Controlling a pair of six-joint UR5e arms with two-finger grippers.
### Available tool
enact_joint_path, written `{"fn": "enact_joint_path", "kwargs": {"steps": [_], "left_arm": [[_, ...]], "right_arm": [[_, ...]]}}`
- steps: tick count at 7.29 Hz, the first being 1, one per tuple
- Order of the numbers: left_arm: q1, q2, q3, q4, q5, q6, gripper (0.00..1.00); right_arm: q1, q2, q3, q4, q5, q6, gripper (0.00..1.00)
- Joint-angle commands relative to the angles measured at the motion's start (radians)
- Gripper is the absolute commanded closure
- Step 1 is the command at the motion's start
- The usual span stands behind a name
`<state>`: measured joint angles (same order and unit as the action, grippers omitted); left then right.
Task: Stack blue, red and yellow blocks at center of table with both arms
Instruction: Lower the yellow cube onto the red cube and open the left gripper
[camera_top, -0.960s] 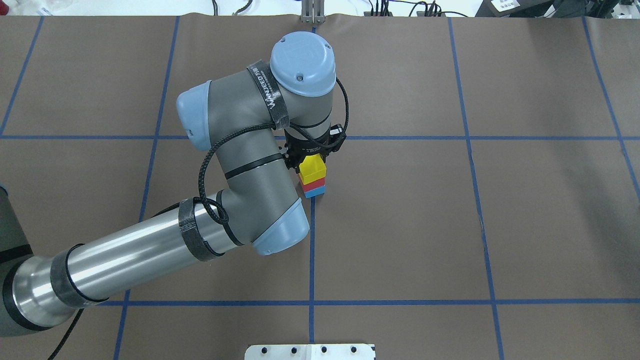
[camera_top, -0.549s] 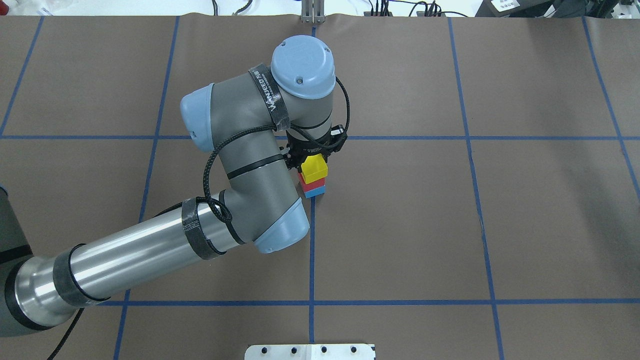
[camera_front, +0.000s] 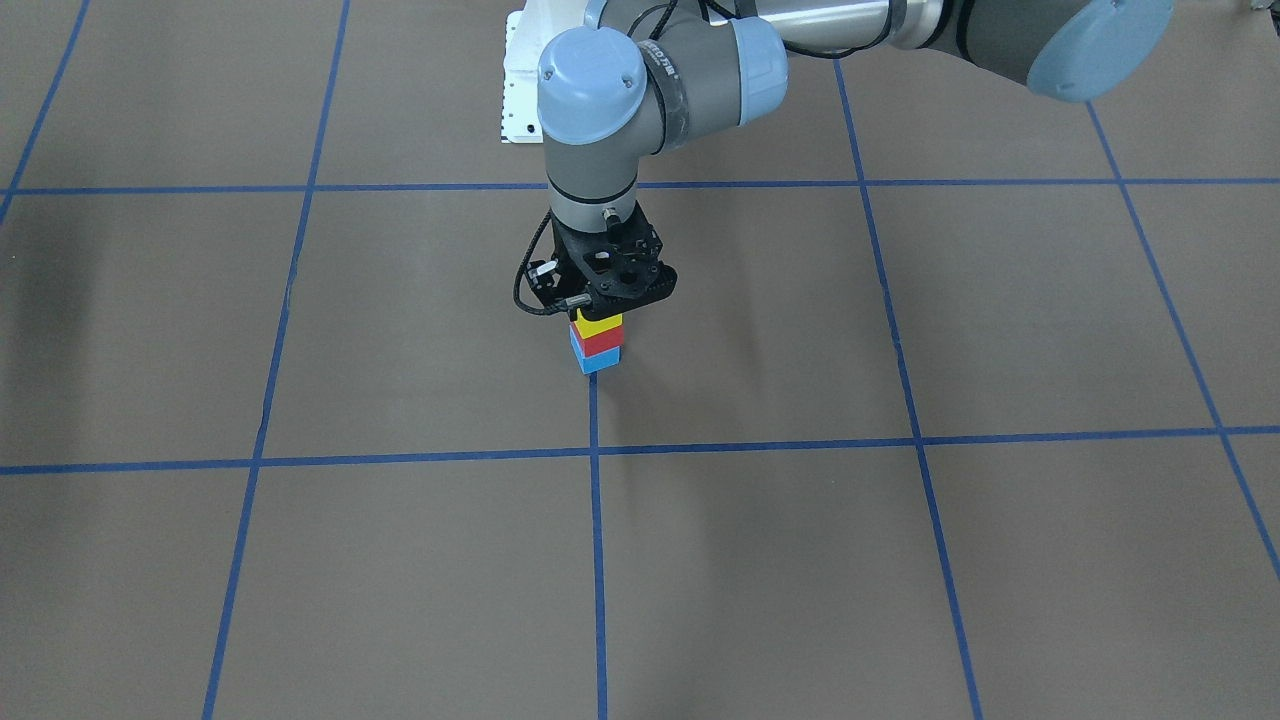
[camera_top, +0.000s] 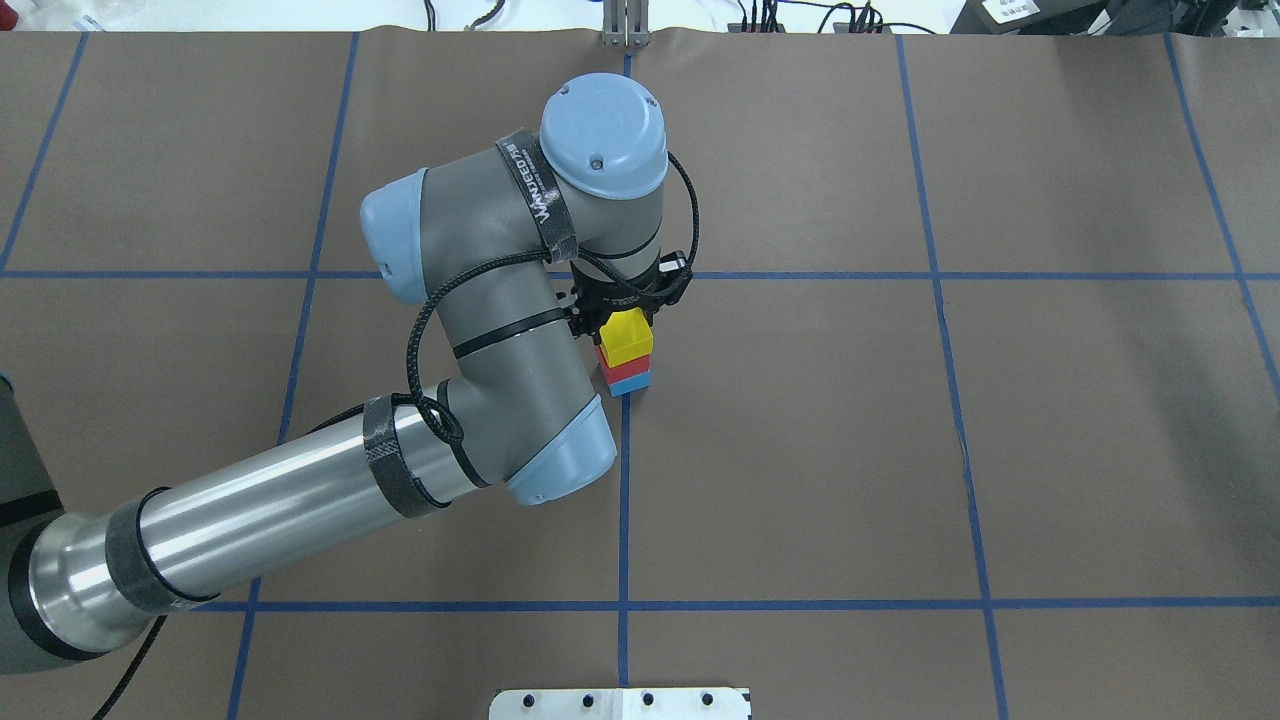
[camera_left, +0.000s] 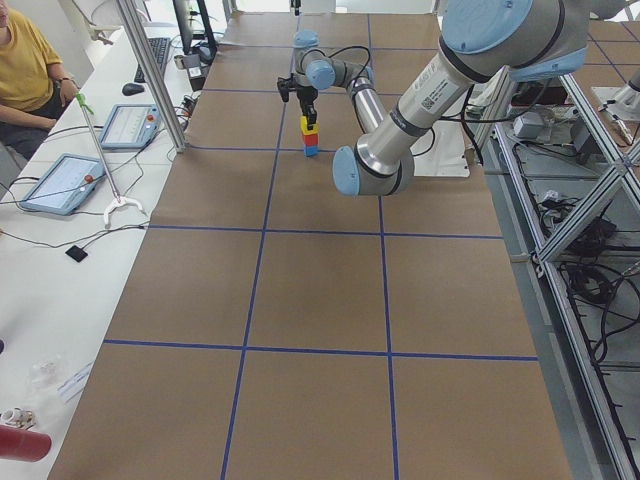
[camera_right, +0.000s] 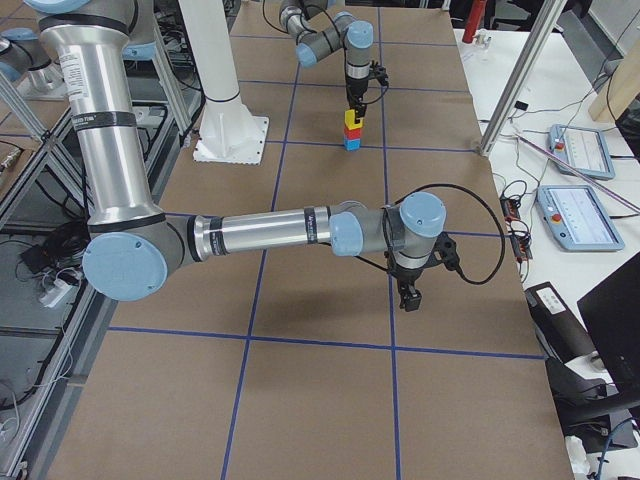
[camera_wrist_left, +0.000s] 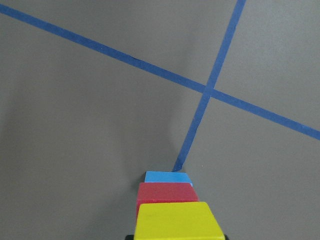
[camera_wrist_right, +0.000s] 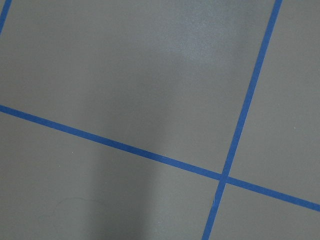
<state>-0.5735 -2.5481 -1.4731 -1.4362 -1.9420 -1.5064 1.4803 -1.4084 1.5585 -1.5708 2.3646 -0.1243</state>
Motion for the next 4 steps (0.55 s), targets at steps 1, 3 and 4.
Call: {"fn": "enact_joint_path", "kwargs": {"steps": [1, 3, 4], "left_arm": [[0.0, 0.006, -0.004, 0.0, 0.0, 0.027, 0.0], [-0.011, 0.019, -0.067, 0.011, -0.008, 0.072, 0.0], [-0.044, 0.079, -0.19, 0.078, -0.017, 0.168, 0.0]], "right_arm": [[0.0, -0.001, 0.0, 0.0, 0.002, 0.0, 0.0], [0.0, -0.001, 0.0, 0.0, 0.002, 0.0, 0.0], [0.0, -0.003, 0.0, 0.002, 0.002, 0.0, 0.0]]}}
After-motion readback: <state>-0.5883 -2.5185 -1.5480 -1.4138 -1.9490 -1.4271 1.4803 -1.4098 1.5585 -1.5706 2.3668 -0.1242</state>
